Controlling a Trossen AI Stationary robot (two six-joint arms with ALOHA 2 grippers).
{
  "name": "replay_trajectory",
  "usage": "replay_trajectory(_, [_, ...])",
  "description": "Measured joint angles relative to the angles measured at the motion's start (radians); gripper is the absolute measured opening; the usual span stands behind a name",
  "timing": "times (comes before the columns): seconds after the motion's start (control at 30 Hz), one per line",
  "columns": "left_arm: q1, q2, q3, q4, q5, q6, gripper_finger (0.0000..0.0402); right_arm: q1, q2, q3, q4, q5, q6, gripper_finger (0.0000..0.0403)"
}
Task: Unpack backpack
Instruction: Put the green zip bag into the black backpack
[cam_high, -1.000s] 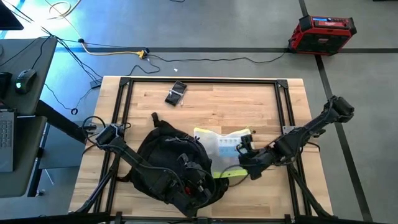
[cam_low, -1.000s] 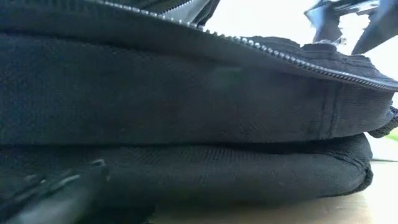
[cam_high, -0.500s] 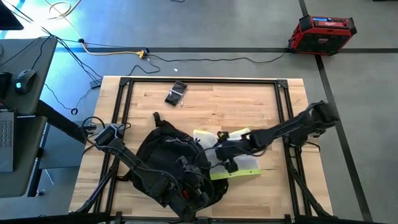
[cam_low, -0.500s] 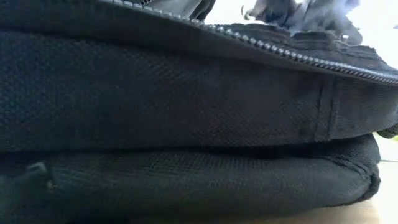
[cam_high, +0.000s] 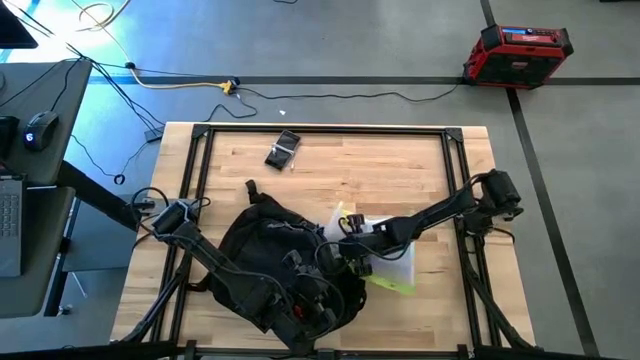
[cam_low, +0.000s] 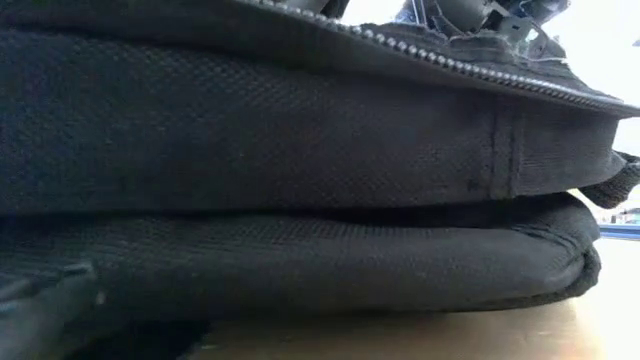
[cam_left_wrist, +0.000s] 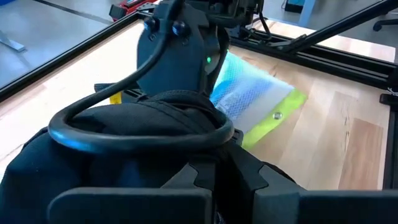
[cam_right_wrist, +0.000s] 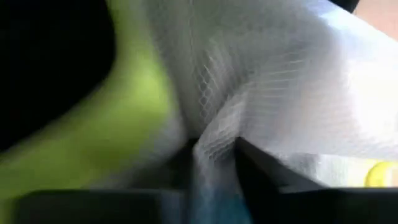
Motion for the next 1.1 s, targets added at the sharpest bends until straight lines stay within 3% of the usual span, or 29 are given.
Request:
replay_trajectory(0.03, [0.0, 0.0, 0.0, 0.001, -0.004, 0.0, 0.0, 0.01, -0.013, -0.001, -0.015, 0.001, -0.003, 0.0022])
replay_trajectory(0.2, [0.0, 0.0, 0.0, 0.002, -0.028, 0.0, 0.0, 0.064, -0.131, -0.01, -0.124, 0.041, 0.025, 0.0002])
replay_trajectory(0.4, [0.0, 0.0, 0.0, 0.001, -0.097, -0.003, 0.0, 0.128, -0.336, -0.009, -0.134, 0.094, 0.068, 0.0001])
replay_trajectory(0.63, [0.008, 0.0, 0.0, 0.001, -0.231, -0.02, 0.0, 0.227, -0.475, -0.009, -0.091, 0.065, 0.101, 0.0])
replay_trajectory(0.87, [0.045, 0.0, 0.0, 0.007, -0.347, -0.03, 0.0, 0.282, -0.485, 0.014, -0.045, 0.021, 0.199, 0.0])
replay_trajectory(1.1, [0.051, 0.0, 0.0, 0.007, -0.408, -0.02, 0.0, 0.273, -0.343, 0.015, 0.036, -0.024, 0.217, 0.0])
